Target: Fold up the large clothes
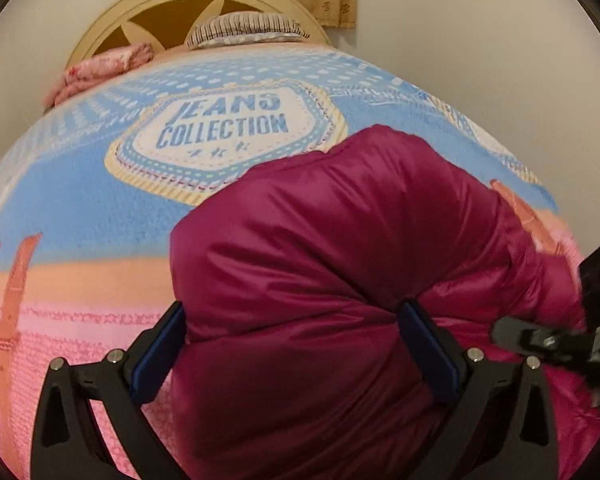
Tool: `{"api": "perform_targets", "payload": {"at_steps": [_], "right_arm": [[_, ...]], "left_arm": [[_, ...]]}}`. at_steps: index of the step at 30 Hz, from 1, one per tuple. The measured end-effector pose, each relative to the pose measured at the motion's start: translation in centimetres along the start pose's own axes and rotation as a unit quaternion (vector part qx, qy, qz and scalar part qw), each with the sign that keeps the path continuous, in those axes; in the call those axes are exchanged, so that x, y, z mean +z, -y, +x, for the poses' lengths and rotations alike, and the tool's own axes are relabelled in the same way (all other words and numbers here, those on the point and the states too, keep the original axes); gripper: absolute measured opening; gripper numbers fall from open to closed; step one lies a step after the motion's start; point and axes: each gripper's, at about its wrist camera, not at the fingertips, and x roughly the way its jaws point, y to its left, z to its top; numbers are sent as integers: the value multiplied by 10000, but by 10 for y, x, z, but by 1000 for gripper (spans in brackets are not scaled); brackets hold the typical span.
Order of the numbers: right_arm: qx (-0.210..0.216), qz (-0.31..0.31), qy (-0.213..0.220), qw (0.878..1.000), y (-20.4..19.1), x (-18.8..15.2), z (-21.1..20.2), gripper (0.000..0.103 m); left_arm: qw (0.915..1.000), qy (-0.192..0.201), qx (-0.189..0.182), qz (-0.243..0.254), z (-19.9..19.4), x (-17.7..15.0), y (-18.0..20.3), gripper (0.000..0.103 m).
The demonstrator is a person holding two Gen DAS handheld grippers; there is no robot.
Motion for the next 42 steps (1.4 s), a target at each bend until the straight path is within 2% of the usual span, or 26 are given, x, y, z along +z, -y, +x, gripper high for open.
{"api": "perform_targets", "payload": {"at_steps": [1, 3, 6, 8, 9, 12, 13, 15, 16, 17, 18, 21, 24, 27, 31, 33, 37, 42], "right_arm": [[-152, -21, -48, 9999, -3, 0, -8, 22], [-567, -102, 3, 9983, -15, -2, -27, 39], [-1650, -831, 537, 9813, -58, -9, -69, 42], [-2108, -1240, 795, 9664, -101, -11, -82, 42], [-2191, -1214, 841, 9645, -117, -10, -83, 41], [-1926, -806, 936, 9735, -159, -6, -70, 37], [-1955, -754, 1025, 9724, -168, -7, -61, 37], [-2653, -938, 1349, 9501, -177, -9, -33, 37], [-3090, -896, 1543, 9342, -168, -10, -21, 37], [-3357, -725, 1564, 9261, -152, -11, -12, 35], [-3468, -540, 1467, 9248, -133, -12, -4, 30], [-3584, -542, 1425, 9211, -96, -16, 9, 26], [-3682, -955, 1412, 9140, -92, -15, 21, 26], [-3890, -1327, 1319, 9020, -81, -11, 32, 26], [-3906, -1321, 1310, 9015, -67, -5, 38, 27], [-4013, -1390, 1306, 8959, -68, -4, 41, 27], [-4091, -1399, 1301, 8923, -68, -4, 44, 26], [-4171, -1448, 1300, 8878, -70, -4, 45, 26]], "left_arm": [[10000, 38, 60, 68, -1, 0, 3, 103], [9998, 78, 147, 116, -2, 0, 4, 103], [9998, 90, 168, 87, -3, 2, 3, 103], [9996, 94, 243, 101, -2, 4, 5, 103], [9994, 115, 302, 143, -1, 5, 6, 103], [9987, 157, 427, 222, -2, 7, 9, 103], [9987, 159, 437, 222, -2, 6, 10, 103], [9989, 143, 407, 177, -3, 6, 7, 103], [9991, 139, 380, 128, -4, 5, 3, 103], [9992, 145, 374, 86, -5, 4, 1, 103], [9992, 159, 364, 50, -6, 3, -1, 103], [9996, 131, 234, -80, -5, 2, -6, 103], [9994, 118, 300, -87, -3, 2, -4, 103], [9991, 91, 405, -76, 0, 3, -1, 103], [9984, 41, 559, -67, 6, 4, 4, 103], [9983, 6, 579, -67, 9, 4, 4, 103], [9976, 4, 692, 3, 9, 3, 8, 103], [9982, -55, 592, -79, 7, 3, 4, 103]]}}
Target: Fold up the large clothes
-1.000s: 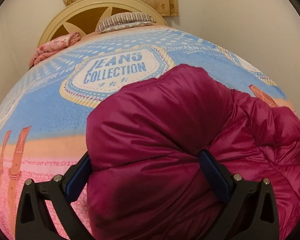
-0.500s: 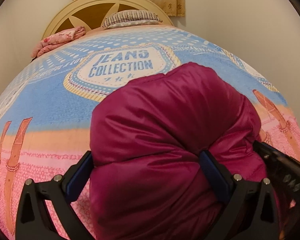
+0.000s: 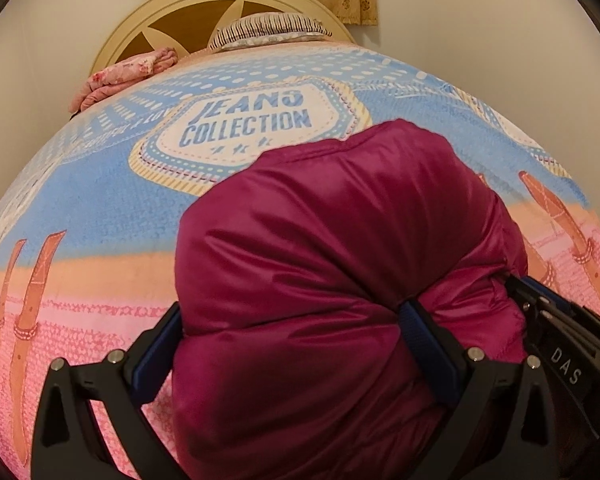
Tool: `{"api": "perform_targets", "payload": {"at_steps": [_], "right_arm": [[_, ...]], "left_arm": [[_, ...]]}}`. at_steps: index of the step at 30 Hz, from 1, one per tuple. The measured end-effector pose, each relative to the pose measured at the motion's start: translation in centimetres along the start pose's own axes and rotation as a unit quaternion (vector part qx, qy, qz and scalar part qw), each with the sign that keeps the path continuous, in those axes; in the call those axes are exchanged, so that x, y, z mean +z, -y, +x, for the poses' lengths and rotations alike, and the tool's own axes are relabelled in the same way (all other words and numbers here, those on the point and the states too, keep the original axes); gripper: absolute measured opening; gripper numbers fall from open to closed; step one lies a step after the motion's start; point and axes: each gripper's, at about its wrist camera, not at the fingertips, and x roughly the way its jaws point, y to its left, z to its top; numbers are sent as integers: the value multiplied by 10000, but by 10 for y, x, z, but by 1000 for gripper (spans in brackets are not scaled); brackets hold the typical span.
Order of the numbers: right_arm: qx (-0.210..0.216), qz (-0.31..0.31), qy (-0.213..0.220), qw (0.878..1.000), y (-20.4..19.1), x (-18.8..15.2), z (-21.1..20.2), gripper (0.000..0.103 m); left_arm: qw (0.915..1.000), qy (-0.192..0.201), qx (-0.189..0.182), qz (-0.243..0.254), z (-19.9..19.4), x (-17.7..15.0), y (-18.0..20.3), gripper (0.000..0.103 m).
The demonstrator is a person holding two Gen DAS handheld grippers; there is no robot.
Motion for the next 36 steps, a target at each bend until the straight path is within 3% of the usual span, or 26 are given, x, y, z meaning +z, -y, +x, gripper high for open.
{"api": "perform_targets", "payload": {"at_steps": [5, 9, 12, 15, 17, 18, 21, 23, 26, 29, 31, 36], "right_arm": [[-5, 8, -8, 10000, -1, 0, 0, 26], [-6, 25, 13, 10000, -3, 0, -1, 26], [-27, 7, 31, 10000, -6, 1, -1, 27], [81, 110, -10, 9999, -1, 4, 0, 28], [246, 235, -232, 9992, 2, 11, -5, 29], [339, 316, -306, 9985, 6, 15, -11, 29], [686, 456, 47, 9966, 14, 20, -60, 29], [771, 40, 211, 9968, 6, 7, -92, 29], [669, -271, 292, 9970, -3, -27, -109, 29], [521, -75, 218, 9984, 3, -54, -95, 31], [698, 268, 249, 9969, 14, -69, -81, 33], [717, 386, 266, 9963, 26, -73, -66, 47]], "left_arm": [[9996, -79, -230, -157, -26, -1, -15, 103], [9978, 154, -332, -558, -65, -34, -32, 103], [9983, 181, -184, -518, -52, -56, -26, 103], [9972, -4, -219, -717, -35, -51, -28, 103], [9992, 56, 78, -399, -32, -47, -20, 103], [9993, 95, 188, -309, -33, -46, -18, 103], [9991, 164, 268, -279, -34, -46, -17, 103], [9991, 142, 227, -314, -33, -45, -18, 103], [9991, 171, 249, -305, -34, -45, -19, 103], [9990, 185, 261, -296, -34, -45, -19, 103], [9990, 194, 284, -278, -36, -48, -17, 103], [9989, 182, 350, -247, -37, -50, -14, 103]]}}
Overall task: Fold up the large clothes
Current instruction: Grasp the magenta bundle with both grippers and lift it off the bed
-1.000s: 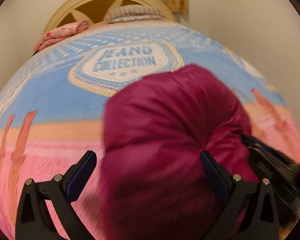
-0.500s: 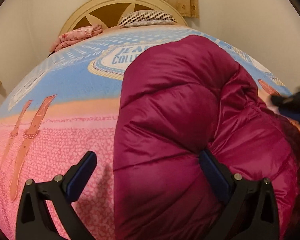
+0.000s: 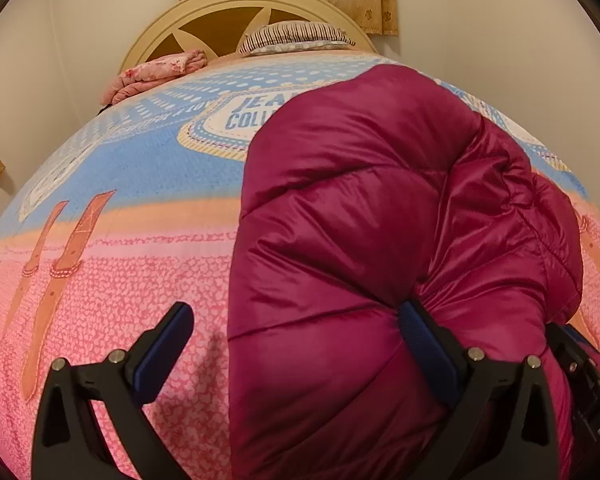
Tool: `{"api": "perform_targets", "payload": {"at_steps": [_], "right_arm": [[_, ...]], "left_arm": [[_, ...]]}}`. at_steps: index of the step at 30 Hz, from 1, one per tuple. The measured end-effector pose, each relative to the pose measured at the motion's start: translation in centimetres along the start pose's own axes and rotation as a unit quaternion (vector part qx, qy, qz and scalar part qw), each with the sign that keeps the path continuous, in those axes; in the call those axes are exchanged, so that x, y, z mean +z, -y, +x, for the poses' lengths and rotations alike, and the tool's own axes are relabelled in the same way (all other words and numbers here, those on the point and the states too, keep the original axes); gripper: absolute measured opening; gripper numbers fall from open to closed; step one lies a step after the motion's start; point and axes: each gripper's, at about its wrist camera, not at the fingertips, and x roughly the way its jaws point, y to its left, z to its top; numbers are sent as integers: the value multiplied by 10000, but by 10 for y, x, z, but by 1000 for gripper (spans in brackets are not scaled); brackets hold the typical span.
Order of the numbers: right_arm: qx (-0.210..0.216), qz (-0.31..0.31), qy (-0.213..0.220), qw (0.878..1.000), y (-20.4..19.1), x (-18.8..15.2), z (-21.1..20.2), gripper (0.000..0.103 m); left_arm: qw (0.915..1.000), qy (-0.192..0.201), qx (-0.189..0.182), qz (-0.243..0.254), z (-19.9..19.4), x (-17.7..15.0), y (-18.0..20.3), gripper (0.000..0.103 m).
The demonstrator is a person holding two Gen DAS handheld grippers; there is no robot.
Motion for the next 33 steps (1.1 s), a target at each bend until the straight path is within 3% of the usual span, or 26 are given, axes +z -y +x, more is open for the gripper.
{"api": "perform_targets", "payload": {"at_steps": [5, 8, 10, 12, 14, 15, 18, 21, 25, 28, 29, 30, 31, 33], "right_arm": [[9, 2, -53, 10000, -1, 6, -6, 51], [322, 371, -157, 9987, 11, 19, -21, 52], [716, 466, 47, 9963, 22, 35, -37, 61], [919, 480, 182, 9944, 34, 51, -44, 89], [1149, 460, 91, 9923, 39, 63, -39, 91], [1275, 381, -164, 9910, 42, 70, -26, 91], [1512, -56, -664, 9863, 35, 73, 6, 91], [1684, -243, -1002, 9803, 26, 60, 28, 91], [1754, -420, -828, 9801, 15, 51, 36, 91], [1693, -675, -914, 9790, 3, 45, 39, 80], [1849, -568, -1018, 9758, 2, 43, 41, 67], [1905, -433, -1045, 9752, 3, 40, 42, 61], [1915, -348, -1041, 9753, 4, 41, 43, 57], [1988, -76, -1058, 9743, 6, 37, 40, 40]], "left_arm": [[10000, -31, -86, 38, -6, 2, -2, 103], [9973, -15, -701, -203, -19, 6, -25, 103], [9910, 128, -1178, -620, -28, 7, -52, 103], [9864, 153, -1353, -918, -25, 11, -71, 103], [9829, -94, -1507, -1057, -10, 13, -78, 103], [9787, -378, -1681, -1117, 4, 12, -78, 103], [9608, -556, -2367, -1334, 22, 3, -75, 103], [9646, -354, -2378, -1081, 24, -1, -63, 103], [9641, -381, -2471, -895, 30, 3, -57, 103], [9639, -330, -2503, -845, 32, 8, -57, 102], [9622, -296, -2581, -822, 30, 8, -58, 90], [9573, -288, -2757, -815, 29, 8, -57, 77], [9576, -295, -2743, -831, 27, 6, -57, 74], [9583, -298, -2724, -810, 21, 3, -54, 65]]}}
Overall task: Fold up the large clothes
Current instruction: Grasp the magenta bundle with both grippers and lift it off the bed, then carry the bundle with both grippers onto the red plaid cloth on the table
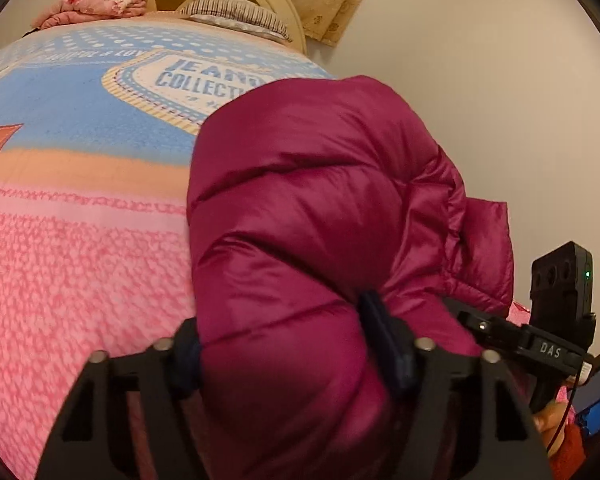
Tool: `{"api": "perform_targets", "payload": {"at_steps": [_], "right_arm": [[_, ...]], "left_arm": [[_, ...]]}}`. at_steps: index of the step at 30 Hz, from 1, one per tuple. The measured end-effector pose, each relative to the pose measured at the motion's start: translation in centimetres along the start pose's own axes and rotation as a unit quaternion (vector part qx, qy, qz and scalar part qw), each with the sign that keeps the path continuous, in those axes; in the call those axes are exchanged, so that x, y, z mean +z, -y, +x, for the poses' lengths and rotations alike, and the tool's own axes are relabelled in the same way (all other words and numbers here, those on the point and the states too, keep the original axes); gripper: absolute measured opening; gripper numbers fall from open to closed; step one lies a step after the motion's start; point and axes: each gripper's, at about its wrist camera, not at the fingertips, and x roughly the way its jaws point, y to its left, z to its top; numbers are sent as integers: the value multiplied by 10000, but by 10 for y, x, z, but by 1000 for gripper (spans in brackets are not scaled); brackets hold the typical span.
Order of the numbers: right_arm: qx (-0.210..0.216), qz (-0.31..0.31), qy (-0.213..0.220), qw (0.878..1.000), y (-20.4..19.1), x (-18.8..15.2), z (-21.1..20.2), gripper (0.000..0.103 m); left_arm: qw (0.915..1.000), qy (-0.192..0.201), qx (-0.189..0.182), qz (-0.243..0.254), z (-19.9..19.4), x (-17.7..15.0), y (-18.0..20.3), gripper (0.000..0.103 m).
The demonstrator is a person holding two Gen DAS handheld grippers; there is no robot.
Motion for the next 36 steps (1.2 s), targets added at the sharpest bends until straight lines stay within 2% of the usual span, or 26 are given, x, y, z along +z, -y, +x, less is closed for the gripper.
{"api": "perform_targets", "payload": {"at_steps": [1, 3, 6, 8, 11, 16, 20, 23, 27, 30, 34, 36], "right_arm": [[92, 220, 17, 9997, -1, -5, -4, 37], [37, 251, 116, 9996, -8, -12, -17, 30], [134, 332, 342, 9988, -18, -23, -48, 27], [41, 329, 491, 9982, -25, -30, -73, 26], [-229, 257, 815, 9961, -29, -41, -128, 26], [-465, 391, 1304, 9896, -13, -60, -228, 26], [-909, 581, 1619, 9809, 15, -79, -311, 26], [-1268, 790, 1746, 9732, 46, -100, -354, 26], [-1505, 1061, 1908, 9642, 87, -122, -390, 26], [-1492, 1312, 1952, 9604, 122, -132, -406, 26], [-1506, 1519, 1845, 9593, 164, -139, -406, 26], [-1475, 1618, 1799, 9590, 185, -143, -403, 26]], "left_arm": [[10000, -5, 62, 13, -4, -2, 5, 65], [10000, -36, 25, 14, -12, -5, 13, 61], [9999, -24, -122, 84, -28, -11, 35, 60], [9996, -26, -220, 163, -35, -16, 56, 60], [9984, 17, -411, 394, -45, -22, 96, 60], [9910, -96, -1004, 880, -51, -33, 184, 60], [9826, -353, -1303, 1277, -34, -50, 253, 60], [9760, -645, -1405, 1533, -11, -70, 303, 60], [9692, -958, -1344, 1829, 19, -97, 356, 60], [9665, -1077, -1143, 2030, 37, -110, 381, 60], [9656, -1184, -691, 2209, 61, -118, 395, 60], [9664, -1115, -507, 2259, 67, -115, 398, 62]]}}
